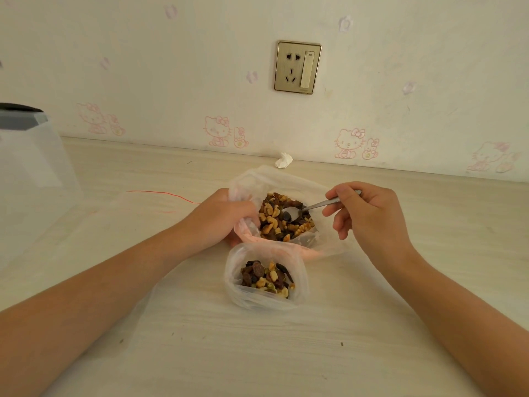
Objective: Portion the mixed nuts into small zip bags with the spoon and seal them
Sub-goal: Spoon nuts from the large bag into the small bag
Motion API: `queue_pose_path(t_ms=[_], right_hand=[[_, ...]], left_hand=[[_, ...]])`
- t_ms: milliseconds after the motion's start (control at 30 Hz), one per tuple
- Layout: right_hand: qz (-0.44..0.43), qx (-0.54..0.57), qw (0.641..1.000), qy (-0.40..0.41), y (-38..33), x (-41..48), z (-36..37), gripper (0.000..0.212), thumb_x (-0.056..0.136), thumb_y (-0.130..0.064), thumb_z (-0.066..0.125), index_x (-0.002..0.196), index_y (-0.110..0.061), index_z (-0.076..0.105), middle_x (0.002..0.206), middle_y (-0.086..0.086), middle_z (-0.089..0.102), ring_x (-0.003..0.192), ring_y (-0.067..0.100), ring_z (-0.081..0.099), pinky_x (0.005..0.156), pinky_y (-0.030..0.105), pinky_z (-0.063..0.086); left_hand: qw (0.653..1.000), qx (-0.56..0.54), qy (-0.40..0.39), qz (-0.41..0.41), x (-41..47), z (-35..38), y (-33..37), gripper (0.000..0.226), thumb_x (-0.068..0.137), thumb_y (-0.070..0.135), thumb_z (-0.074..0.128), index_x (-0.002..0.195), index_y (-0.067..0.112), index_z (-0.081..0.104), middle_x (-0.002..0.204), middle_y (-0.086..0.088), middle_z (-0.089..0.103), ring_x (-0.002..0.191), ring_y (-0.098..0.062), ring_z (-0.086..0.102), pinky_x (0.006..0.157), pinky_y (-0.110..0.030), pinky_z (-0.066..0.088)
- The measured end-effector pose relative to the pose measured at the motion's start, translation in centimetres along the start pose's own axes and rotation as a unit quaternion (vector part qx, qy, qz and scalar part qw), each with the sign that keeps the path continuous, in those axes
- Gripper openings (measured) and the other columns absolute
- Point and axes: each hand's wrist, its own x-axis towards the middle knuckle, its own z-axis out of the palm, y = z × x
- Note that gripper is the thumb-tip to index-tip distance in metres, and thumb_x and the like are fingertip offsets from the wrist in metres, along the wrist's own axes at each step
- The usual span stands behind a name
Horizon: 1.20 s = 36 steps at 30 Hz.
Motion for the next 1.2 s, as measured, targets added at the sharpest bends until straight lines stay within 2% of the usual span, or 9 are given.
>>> queue_pose_path(t_ms=[167, 267, 400, 567, 667, 767, 933, 1067, 1200], right_hand=[[0.029, 0.022, 0.998, -0.041, 0.3, -0.2, 0.8, 0.029, 0.106, -0.012, 0.052, 0.090, -0.010, 0.076, 0.072, 0.011, 0.075, 0.050, 0.020, 0.060, 0.045, 0.030, 0.052], [0.071, 0.069, 0.995, -0.023, 0.2, 0.0, 0.8, 0.028, 0.105, -0.008, 0.053, 0.088, -0.006, 0.075, 0.070, 0.013, 0.074, 0.049, 0.018, 0.060, 0.042, 0.027, 0.050], [0.114, 0.123, 0.986, 0.000, 0.1, 0.4, 0.2, 0.023, 0.105, -0.008, 0.054, 0.093, -0.001, 0.073, 0.073, 0.015, 0.074, 0.049, 0.018, 0.059, 0.042, 0.026, 0.049], [0.143, 0.161, 0.976, 0.001, 0.1, 0.6, 0.0, 0.023, 0.105, -0.009, 0.054, 0.096, 0.001, 0.072, 0.072, 0.014, 0.074, 0.049, 0.017, 0.059, 0.043, 0.024, 0.049], [0.154, 0.177, 0.972, -0.004, 0.2, 0.7, -0.2, 0.024, 0.105, -0.010, 0.054, 0.096, 0.002, 0.072, 0.072, 0.014, 0.073, 0.049, 0.017, 0.059, 0.043, 0.024, 0.049], [0.162, 0.193, 0.968, -0.011, 0.3, 0.7, -0.3, 0.025, 0.105, -0.011, 0.054, 0.093, 0.001, 0.072, 0.071, 0.014, 0.073, 0.048, 0.017, 0.059, 0.042, 0.024, 0.048], [0.159, 0.212, 0.964, -0.022, 0.3, 0.5, -0.5, 0.027, 0.105, -0.011, 0.053, 0.091, 0.000, 0.072, 0.070, 0.015, 0.071, 0.048, 0.017, 0.058, 0.041, 0.024, 0.047], [0.152, 0.224, 0.962, -0.028, -0.3, 0.2, -0.6, 0.028, 0.104, -0.011, 0.052, 0.087, -0.001, 0.072, 0.067, 0.014, 0.069, 0.046, 0.017, 0.056, 0.040, 0.024, 0.044], [0.141, 0.247, 0.958, -0.041, -1.1, -0.2, -0.7, 0.031, 0.102, -0.011, 0.051, 0.080, -0.002, 0.072, 0.063, 0.014, 0.065, 0.043, 0.017, 0.052, 0.039, 0.025, 0.043]], left_hand=[[0.998, -0.041, -0.046, 0.021, -0.2, 0.2, 0.7, 0.031, 0.080, 0.034, 0.061, 0.080, 0.007, 0.076, 0.080, -0.007, 0.072, 0.073, -0.015, 0.065, 0.082, -0.036, 0.046], [0.997, -0.042, -0.056, 0.027, -0.2, 0.3, 0.8, 0.028, 0.084, 0.033, 0.059, 0.079, 0.012, 0.077, 0.079, -0.002, 0.075, 0.074, -0.013, 0.067, 0.081, -0.033, 0.047], [0.999, -0.029, -0.022, 0.006, 0.1, -0.4, 0.5, 0.025, 0.076, 0.030, 0.062, 0.072, 0.011, 0.078, 0.081, -0.013, 0.076, 0.074, -0.018, 0.067, 0.082, -0.039, 0.051], [0.999, -0.020, 0.013, -0.026, 0.3, -1.0, 0.4, 0.020, 0.080, 0.029, 0.066, 0.063, 0.021, 0.072, 0.060, -0.003, 0.069, 0.052, -0.016, 0.065, 0.046, -0.027, 0.050], [1.000, 0.003, -0.001, -0.028, 0.0, -1.7, 0.8, 0.032, 0.079, 0.047, 0.064, 0.072, 0.015, 0.065, 0.061, -0.003, 0.068, 0.051, -0.018, 0.063, 0.044, -0.027, 0.045], [0.998, 0.041, -0.005, -0.056, -1.1, -2.9, 1.2, 0.054, 0.075, 0.067, 0.060, 0.064, 0.015, 0.065, 0.061, -0.006, 0.067, 0.051, -0.022, 0.060, 0.044, -0.028, 0.042], [0.983, 0.126, -0.112, -0.067, -4.3, -3.5, 1.9, 0.069, 0.071, 0.084, 0.054, 0.053, 0.018, 0.063, 0.055, -0.006, 0.063, 0.045, -0.017, 0.055, 0.043, -0.023, 0.041], [0.973, 0.167, -0.154, -0.042, -6.4, -2.3, 2.6, 0.059, 0.078, 0.075, 0.057, 0.057, 0.020, 0.061, 0.052, 0.005, 0.063, 0.043, -0.007, 0.053, 0.047, -0.015, 0.040], [0.971, 0.185, -0.148, -0.031, -7.0, -1.9, 2.9, 0.040, 0.095, 0.036, 0.063, 0.059, 0.019, 0.061, 0.053, 0.007, 0.062, 0.047, -0.008, 0.053, 0.046, -0.010, 0.037]])
